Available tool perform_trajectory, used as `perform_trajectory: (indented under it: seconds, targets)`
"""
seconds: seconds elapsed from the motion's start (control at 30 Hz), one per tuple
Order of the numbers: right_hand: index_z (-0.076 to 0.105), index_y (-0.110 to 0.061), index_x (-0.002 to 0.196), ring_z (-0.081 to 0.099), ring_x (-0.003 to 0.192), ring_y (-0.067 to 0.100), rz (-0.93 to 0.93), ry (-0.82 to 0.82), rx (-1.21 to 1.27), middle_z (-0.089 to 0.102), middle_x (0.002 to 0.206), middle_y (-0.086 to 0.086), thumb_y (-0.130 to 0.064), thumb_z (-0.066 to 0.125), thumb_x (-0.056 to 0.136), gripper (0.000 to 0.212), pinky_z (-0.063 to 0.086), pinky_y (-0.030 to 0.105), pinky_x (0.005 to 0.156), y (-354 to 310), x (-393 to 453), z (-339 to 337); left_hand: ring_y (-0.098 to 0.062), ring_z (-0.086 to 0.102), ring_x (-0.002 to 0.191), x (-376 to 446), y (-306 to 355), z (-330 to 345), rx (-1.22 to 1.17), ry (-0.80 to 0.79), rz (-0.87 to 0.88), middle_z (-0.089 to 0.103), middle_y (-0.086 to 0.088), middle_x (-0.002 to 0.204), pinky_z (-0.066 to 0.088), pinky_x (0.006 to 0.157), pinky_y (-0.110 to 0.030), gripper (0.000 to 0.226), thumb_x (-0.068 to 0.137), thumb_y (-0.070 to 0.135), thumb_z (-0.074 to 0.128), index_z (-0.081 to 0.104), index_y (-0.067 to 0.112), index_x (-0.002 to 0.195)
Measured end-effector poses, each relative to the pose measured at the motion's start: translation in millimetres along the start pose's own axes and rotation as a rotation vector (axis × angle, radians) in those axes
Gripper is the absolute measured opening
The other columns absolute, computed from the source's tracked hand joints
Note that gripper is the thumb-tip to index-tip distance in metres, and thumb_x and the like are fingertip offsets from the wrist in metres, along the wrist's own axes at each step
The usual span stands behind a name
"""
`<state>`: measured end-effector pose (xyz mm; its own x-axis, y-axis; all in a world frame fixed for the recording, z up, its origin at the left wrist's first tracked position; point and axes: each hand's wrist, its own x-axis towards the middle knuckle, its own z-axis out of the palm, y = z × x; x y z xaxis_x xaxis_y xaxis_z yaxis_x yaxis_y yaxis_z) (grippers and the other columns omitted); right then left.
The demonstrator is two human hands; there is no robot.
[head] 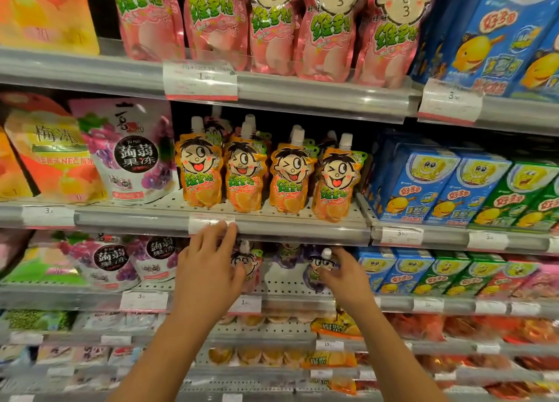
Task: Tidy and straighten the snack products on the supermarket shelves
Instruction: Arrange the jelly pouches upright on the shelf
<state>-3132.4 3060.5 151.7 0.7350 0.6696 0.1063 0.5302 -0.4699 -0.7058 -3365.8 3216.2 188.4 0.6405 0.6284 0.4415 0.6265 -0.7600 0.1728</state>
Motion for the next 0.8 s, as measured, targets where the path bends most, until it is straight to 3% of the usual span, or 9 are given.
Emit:
perform_trajectory:
  seconds: [0.13,0.2,0.37,0.5,0.6,0.7,0.8]
  targets:
    - [0.069,-0.017,0.106,0.060,0.066,0.016,-0.003,0.074,-0.169,0.067,0.081,-0.001,-0.023,0.067,0.091,0.016,0.040,0.029,0.051,6,0,7,-0.034,0.047,0.124,-1,0,2,0.004,0.003,0.007,0.051,-0.011,0.140,0.056,0.080,-0.051,0.071,0.081,0.033,0.070,0.048,0.012,0.145]
    - [0.068,-0.018,0.099,0.057,0.063,0.016,-0.022,0.104,-0.216,0.065,0.076,-0.001,-0.025,0.066,0.093,0.010,0.034,0.029,0.049,6,0,9,-0.036,0.046,0.125,-2,0,3,0.012,0.004,0.019,0.050,-0.013,0.142,0.056,0.080,-0.051,0.073,0.081,0.032,0.070,0.047,0.010,0.147]
    - [0.065,-0.021,0.089,0.058,0.062,0.014,-0.074,0.132,-0.133,0.064,0.070,-0.003,-0.027,0.067,0.095,0.009,0.043,0.034,0.053,-3,0,17,-0.037,0.044,0.135,-4,-2,9,0.049,-0.002,0.032,0.046,-0.013,0.149,0.053,0.086,-0.053,0.076,0.084,0.037,0.065,0.042,0.010,0.152]
    - [0.063,-0.023,0.088,0.052,0.058,0.004,-0.091,0.061,-0.122,0.058,0.064,-0.009,-0.030,0.066,0.096,0.011,0.036,0.026,0.050,-13,4,29,-0.038,0.042,0.139,-7,-4,14,0.060,0.010,0.039,0.043,-0.013,0.153,0.050,0.091,-0.054,0.076,0.086,0.040,0.058,0.039,0.011,0.154]
    - [0.065,-0.020,0.095,0.053,0.060,0.008,-0.067,0.031,-0.153,0.060,0.068,-0.007,-0.030,0.065,0.096,0.010,0.039,0.026,0.053,-23,10,38,-0.037,0.040,0.140,-7,-8,15,0.061,0.003,0.050,0.041,-0.012,0.154,0.049,0.093,-0.054,0.078,0.086,0.042,0.055,0.037,0.012,0.156]
    - [0.067,-0.018,0.100,0.059,0.069,0.018,-0.073,0.026,-0.196,0.067,0.079,0.002,-0.030,0.064,0.097,0.013,0.047,0.036,0.063,-31,17,44,-0.036,0.039,0.142,-7,-11,16,0.051,-0.021,0.049,0.039,-0.011,0.156,0.049,0.095,-0.054,0.081,0.085,0.044,0.055,0.033,0.014,0.157]
    - [0.066,-0.015,0.102,0.056,0.071,0.022,-0.077,0.028,-0.260,0.058,0.075,0.000,-0.030,0.061,0.099,0.016,0.043,0.036,0.063,-34,22,49,-0.035,0.034,0.145,-8,-12,17,0.030,-0.043,0.045,0.035,-0.009,0.159,0.049,0.099,-0.054,0.080,0.088,0.045,0.047,0.028,0.015,0.159]
